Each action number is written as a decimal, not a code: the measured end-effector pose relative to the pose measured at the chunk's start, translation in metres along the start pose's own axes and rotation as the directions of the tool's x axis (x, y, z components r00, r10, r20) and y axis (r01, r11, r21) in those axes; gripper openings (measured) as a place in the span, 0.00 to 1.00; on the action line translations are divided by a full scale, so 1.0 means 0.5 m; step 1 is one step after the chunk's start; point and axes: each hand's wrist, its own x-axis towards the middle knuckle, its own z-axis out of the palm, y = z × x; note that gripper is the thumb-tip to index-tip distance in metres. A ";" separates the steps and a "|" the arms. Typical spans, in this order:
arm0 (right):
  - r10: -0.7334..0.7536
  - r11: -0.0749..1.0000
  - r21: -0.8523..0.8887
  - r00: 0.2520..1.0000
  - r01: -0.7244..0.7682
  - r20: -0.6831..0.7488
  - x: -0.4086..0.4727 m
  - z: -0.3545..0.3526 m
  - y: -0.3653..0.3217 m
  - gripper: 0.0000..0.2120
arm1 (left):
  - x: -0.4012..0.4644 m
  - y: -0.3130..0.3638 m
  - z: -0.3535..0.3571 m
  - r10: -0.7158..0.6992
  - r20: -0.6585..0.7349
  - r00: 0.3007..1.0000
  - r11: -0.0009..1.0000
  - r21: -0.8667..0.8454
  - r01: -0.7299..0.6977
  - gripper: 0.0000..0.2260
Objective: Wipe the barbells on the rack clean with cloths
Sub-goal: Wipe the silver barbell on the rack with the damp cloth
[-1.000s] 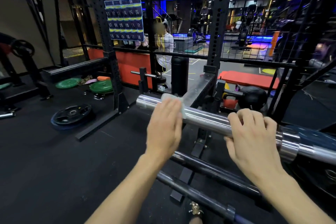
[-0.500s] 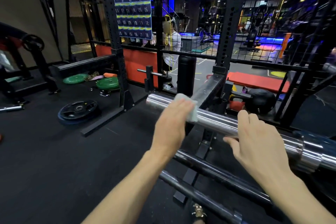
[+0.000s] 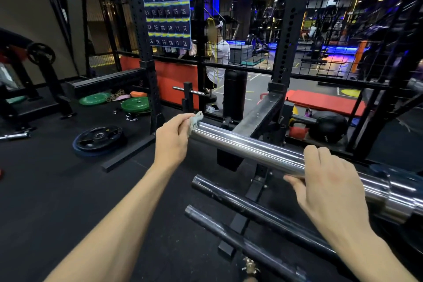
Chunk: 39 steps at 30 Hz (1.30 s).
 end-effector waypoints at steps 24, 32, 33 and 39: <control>0.030 0.999 -0.013 0.981 -0.033 -0.191 -0.031 0.038 -0.006 0.21 | 0.016 0.040 0.031 0.105 0.209 0.972 0.948 0.274 -0.162 0.22; 0.015 1.000 0.014 0.977 -0.013 -0.213 -0.050 0.050 -0.006 0.22 | -0.084 0.141 0.078 0.493 0.333 0.804 0.846 0.034 -0.533 0.11; 0.014 1.000 0.014 0.978 -0.012 -0.209 -0.051 0.050 -0.006 0.22 | -0.060 0.112 0.065 0.425 0.331 0.843 0.875 0.088 -0.476 0.13; 0.032 0.999 0.019 0.983 -0.029 -0.179 -0.047 0.049 -0.014 0.22 | -0.048 0.120 0.077 0.180 0.256 0.950 0.964 0.147 -0.222 0.18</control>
